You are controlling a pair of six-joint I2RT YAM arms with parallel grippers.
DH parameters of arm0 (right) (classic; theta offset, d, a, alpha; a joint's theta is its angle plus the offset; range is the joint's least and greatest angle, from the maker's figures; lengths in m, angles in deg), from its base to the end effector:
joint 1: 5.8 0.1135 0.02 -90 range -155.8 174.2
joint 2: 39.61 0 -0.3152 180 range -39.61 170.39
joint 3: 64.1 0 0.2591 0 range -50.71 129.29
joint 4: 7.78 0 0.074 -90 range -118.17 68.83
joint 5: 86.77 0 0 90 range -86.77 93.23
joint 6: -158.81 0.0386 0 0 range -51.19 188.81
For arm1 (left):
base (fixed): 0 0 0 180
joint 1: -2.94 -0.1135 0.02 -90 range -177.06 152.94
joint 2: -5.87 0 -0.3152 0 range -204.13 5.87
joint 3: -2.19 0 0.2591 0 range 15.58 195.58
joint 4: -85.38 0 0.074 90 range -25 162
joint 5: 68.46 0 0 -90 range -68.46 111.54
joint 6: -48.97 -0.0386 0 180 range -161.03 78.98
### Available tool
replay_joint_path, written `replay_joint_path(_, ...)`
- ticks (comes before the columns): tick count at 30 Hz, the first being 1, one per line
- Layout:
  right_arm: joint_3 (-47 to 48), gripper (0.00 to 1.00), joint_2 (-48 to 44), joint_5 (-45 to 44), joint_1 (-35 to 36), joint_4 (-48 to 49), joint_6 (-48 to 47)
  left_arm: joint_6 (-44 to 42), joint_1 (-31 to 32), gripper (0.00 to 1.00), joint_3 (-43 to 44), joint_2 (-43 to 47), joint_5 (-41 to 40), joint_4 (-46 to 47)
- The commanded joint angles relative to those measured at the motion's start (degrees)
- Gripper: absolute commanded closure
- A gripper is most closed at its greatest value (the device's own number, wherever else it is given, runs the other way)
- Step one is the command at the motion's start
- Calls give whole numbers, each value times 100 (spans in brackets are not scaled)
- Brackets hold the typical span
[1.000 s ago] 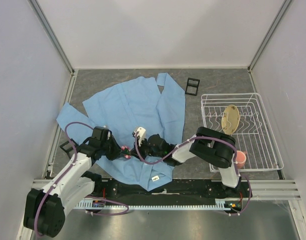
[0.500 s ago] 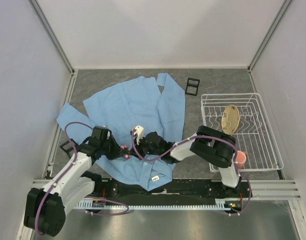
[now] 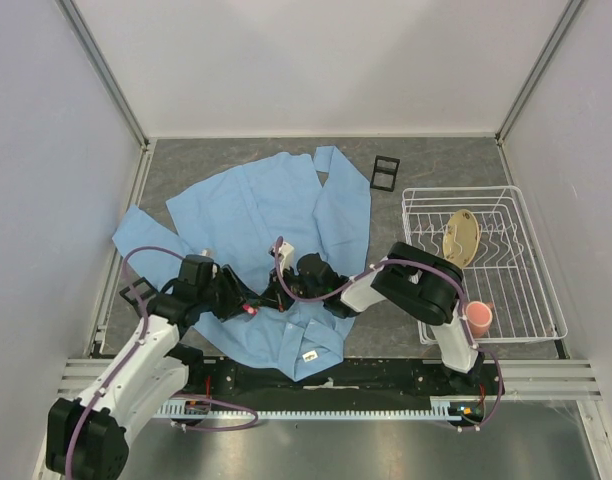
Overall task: Remove the brooch from the garment
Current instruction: Remove the brooch from the clothes.
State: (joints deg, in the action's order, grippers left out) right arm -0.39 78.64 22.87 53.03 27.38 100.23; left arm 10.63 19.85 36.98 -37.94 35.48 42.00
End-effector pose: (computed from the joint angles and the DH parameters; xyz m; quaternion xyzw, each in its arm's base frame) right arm 0.2081 0.3692 0.1435 -0.2863 0.7578 0.5018 0.3032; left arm 0.1087 -0.0428 0.2028 -0.2433 0.9085 -0.2751 0.1996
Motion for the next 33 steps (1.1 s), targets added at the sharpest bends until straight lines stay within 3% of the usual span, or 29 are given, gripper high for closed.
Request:
replay_joint_path(1, 179, 100, 127, 330, 6, 435, 312, 91, 14, 39, 197, -47, -154, -15)
replay_joint_path(6, 171, 100, 110, 348, 6, 462, 321, -94, 14, 43, 311, -408, -382, -15)
replay_joint_path(9, 162, 100, 101, 356, 6, 479, 339, -174, 14, 52, 320, -488, -540, -32)
replay_joint_path(12, 170, 100, 101, 330, 6, 488, 365, -182, 14, 69, 241, -444, -611, 64)
replay_joint_path(13, 188, 100, 118, 330, 15, 480, 374, -209, 14, 79, 215, -435, -602, 90)
replay_joint_path(17, 346, 100, 171, 330, 6, 418, 409, -314, 6, 98, 188, -567, -471, 126)
replay_joint_path(30, 654, 100, 294, 295, -82, 84, 453, -235, 23, 98, 65, -602, -427, 214)
replay_joint_path(32, 698, 96, 277, 260, -82, -126, 392, -183, 14, 98, -40, -593, -383, 266)
replay_joint_path(33, 707, 87, 251, 190, -82, -197, 374, -139, 14, 98, -66, -585, -374, 293)
